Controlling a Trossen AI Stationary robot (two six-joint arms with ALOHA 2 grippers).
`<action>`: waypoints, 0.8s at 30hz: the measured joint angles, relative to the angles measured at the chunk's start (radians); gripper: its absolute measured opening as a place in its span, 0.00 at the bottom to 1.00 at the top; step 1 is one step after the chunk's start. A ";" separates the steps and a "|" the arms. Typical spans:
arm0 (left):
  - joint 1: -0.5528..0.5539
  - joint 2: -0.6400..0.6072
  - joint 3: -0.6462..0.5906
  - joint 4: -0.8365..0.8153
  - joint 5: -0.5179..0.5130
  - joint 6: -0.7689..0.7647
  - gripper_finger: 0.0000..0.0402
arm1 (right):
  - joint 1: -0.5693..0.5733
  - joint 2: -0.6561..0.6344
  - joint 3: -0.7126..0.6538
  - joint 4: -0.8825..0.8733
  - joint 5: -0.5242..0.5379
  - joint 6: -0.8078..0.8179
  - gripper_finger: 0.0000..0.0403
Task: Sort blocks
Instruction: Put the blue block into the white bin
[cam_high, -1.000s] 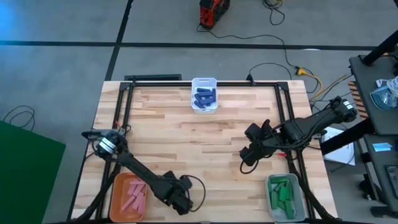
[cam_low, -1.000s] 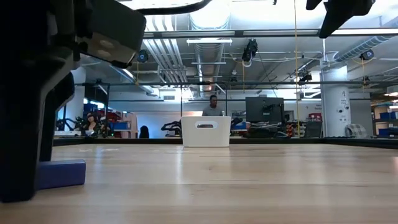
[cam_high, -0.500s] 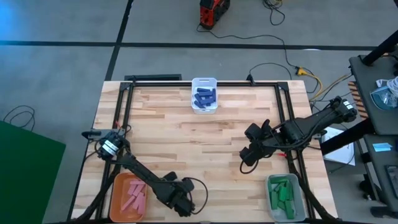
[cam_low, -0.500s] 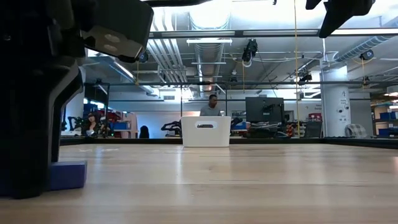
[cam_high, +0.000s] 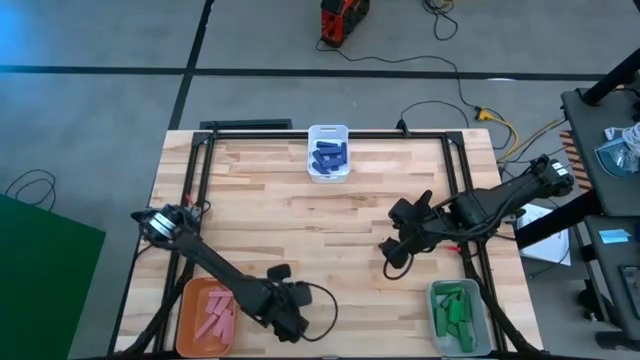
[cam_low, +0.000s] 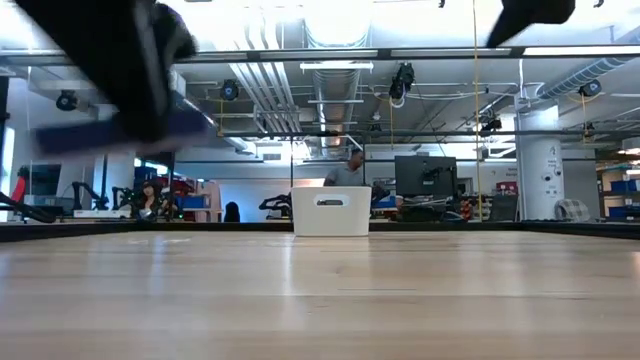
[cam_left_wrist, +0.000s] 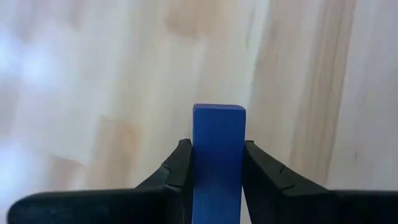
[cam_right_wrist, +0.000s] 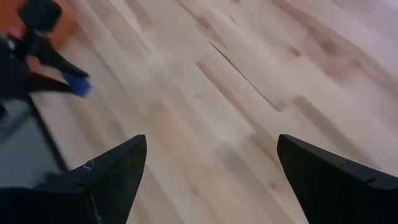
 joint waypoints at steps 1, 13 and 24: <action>0.000 -0.019 0.000 0.001 -0.035 0.023 0.18 | -0.001 0.000 0.000 0.025 0.000 0.017 0.87; 0.086 -0.237 0.003 0.012 -0.266 0.151 0.18 | -0.023 0.043 -0.002 0.407 -0.018 0.114 0.81; 0.186 -0.250 0.041 0.041 -0.283 0.240 0.18 | -0.061 0.166 0.048 0.458 -0.046 0.108 0.81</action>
